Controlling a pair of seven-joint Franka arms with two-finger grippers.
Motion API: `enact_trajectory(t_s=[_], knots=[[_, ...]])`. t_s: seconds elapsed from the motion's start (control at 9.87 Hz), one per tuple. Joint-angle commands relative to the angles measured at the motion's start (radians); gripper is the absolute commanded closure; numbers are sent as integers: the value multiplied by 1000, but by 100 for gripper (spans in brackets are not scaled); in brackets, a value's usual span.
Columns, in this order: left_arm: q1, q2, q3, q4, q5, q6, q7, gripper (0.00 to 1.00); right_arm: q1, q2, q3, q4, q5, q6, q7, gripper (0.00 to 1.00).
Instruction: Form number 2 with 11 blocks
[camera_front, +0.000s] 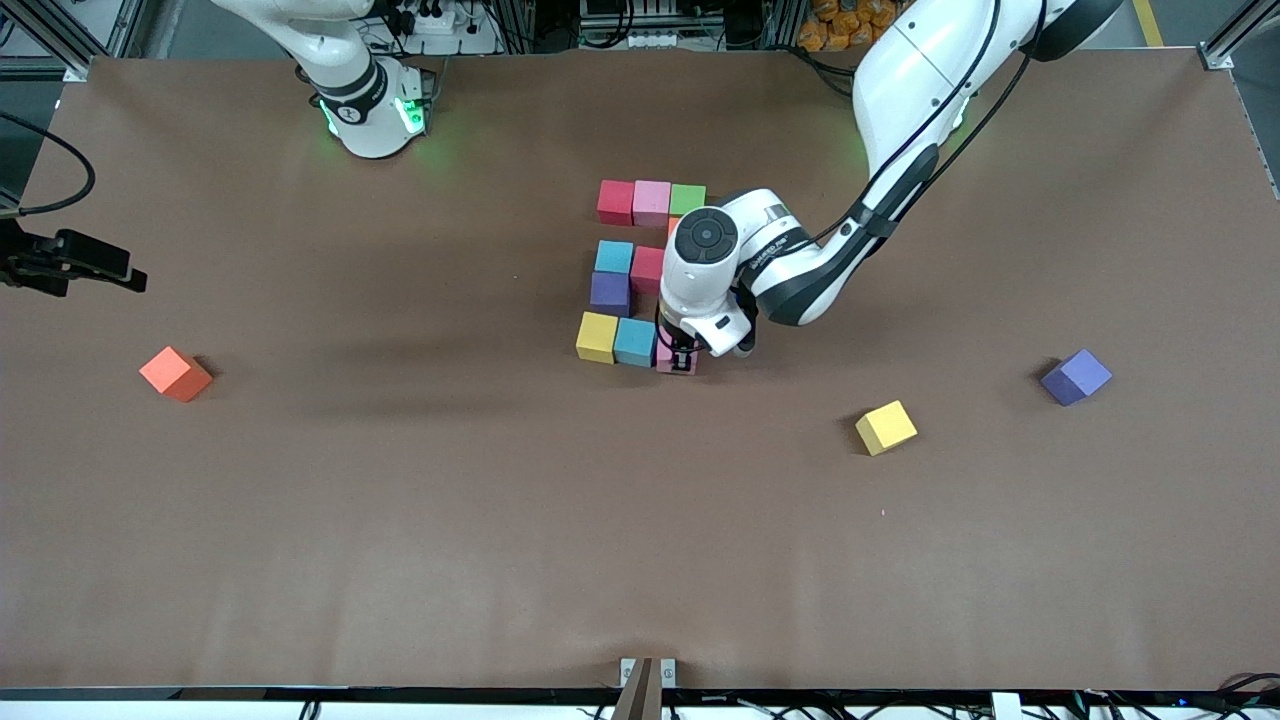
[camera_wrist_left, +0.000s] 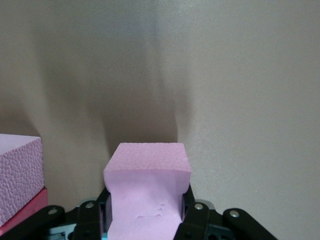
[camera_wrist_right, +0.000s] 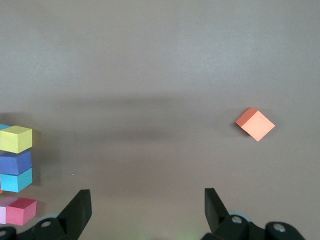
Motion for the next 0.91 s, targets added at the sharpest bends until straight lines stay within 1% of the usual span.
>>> enact_trajectory(t_s=[0.0, 0.2, 0.3, 0.41, 0.51, 0.61, 0.81], knots=[[-10, 13, 1, 17, 23, 7, -22, 58, -4, 8, 5, 22, 6, -8, 1, 0], [-10, 13, 1, 19, 20, 7, -22, 56, -4, 8, 5, 24, 4, -8, 1, 0], [-8, 13, 1, 20, 23, 7, -20, 32, -3, 8, 5, 24, 4, -8, 1, 0], [-10, 15, 2, 24, 25, 7, -17, 30, -4, 8, 5, 24, 6, -8, 1, 0], [-8, 13, 1, 25, 25, 7, -15, 24, -3, 8, 5, 24, 6, -8, 1, 0], [-11, 13, 1, 25, 28, 7, -14, 0, -3, 8, 5, 24, 6, -8, 1, 0], [-11, 15, 2, 25, 28, 7, -11, 0, -4, 8, 5, 25, 6, -8, 1, 0]])
